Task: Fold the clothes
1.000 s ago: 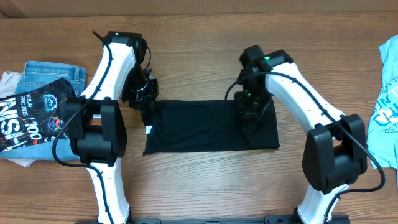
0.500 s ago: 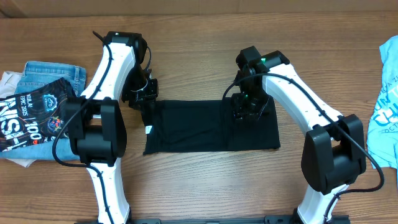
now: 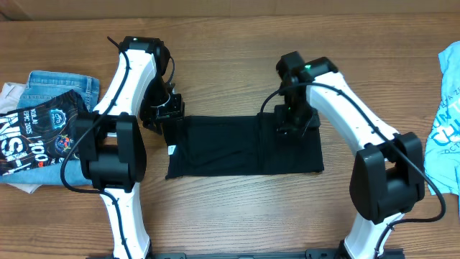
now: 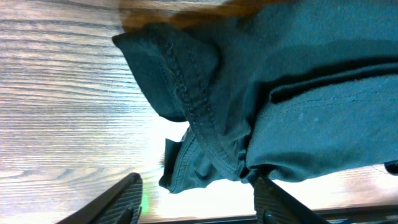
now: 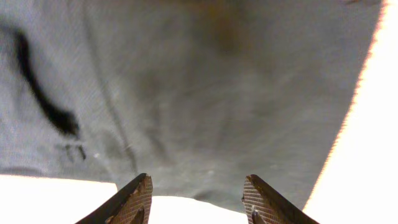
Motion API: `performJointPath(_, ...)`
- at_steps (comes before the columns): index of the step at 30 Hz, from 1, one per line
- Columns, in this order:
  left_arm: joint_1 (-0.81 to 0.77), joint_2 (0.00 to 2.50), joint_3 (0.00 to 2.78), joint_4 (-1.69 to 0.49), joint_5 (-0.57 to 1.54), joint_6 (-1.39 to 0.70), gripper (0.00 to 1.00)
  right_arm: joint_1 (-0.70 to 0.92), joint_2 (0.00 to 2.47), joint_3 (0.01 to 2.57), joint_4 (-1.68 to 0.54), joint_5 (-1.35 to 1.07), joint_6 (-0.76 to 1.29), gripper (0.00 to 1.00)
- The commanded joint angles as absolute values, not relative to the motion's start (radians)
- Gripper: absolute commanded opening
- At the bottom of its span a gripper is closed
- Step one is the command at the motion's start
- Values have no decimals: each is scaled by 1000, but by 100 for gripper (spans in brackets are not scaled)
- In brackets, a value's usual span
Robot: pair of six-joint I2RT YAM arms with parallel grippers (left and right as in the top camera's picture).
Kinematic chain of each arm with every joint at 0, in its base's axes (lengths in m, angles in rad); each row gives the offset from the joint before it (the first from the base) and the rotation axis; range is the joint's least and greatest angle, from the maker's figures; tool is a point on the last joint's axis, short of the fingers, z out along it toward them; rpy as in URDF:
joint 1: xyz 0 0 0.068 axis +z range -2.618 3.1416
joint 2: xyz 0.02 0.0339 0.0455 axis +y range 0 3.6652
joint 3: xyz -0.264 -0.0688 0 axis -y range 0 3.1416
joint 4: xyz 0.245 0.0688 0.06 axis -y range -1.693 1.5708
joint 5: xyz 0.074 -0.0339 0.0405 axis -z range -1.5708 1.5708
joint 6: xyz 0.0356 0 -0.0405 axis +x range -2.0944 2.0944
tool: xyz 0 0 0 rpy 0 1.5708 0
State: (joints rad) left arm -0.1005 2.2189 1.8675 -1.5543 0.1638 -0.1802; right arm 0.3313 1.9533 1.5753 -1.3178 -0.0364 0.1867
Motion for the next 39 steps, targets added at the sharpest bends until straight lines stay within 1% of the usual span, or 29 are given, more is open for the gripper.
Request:
performJointPath(1,-105,2207,1861,-1559,173,-175,64,280,1893,1625,-1314,8,221,54)
performJointPath(6,-107,2207,1804,-1535,153,-200,64,204,1850,1626,-1327,7,209,59)
performJointPath(8,-107,2207,1769,-1508,139,-221,64,176,1850,1625,-1349,7,209,59)
performJointPath(14,-112,2207,1654,-1407,210,-221,65,126,1850,1625,-1351,7,202,60)
performJointPath(17,-120,2207,1594,-1362,222,-233,66,121,1850,1625,-1351,7,202,60)
performJointPath(21,-138,2207,1516,-1283,313,-232,66,121,1850,1625,-1340,6,189,61)
performJointPath(23,-148,2207,1491,-1257,331,-233,64,121,1850,1625,-1341,6,186,61)
performJointPath(25,-158,2207,1482,-1247,332,-233,52,121,1850,1625,-1344,6,186,61)
performJointPath(28,-159,2207,1484,-1240,329,-233,24,121,1850,1624,-1345,6,186,61)
performJointPath(30,-149,2207,1487,-1232,309,-235,8,121,1850,1625,-1345,6,186,61)
performJointPath(31,-143,2207,1491,-1233,289,-242,4,121,1850,1625,-1346,6,186,60)
performJointPath(36,-88,2206,1542,-1261,189,-252,4,121,1850,1625,-1352,6,186,60)
performJointPath(39,-35,2206,1615,-1316,122,-251,4,121,1850,1625,-1352,7,186,61)
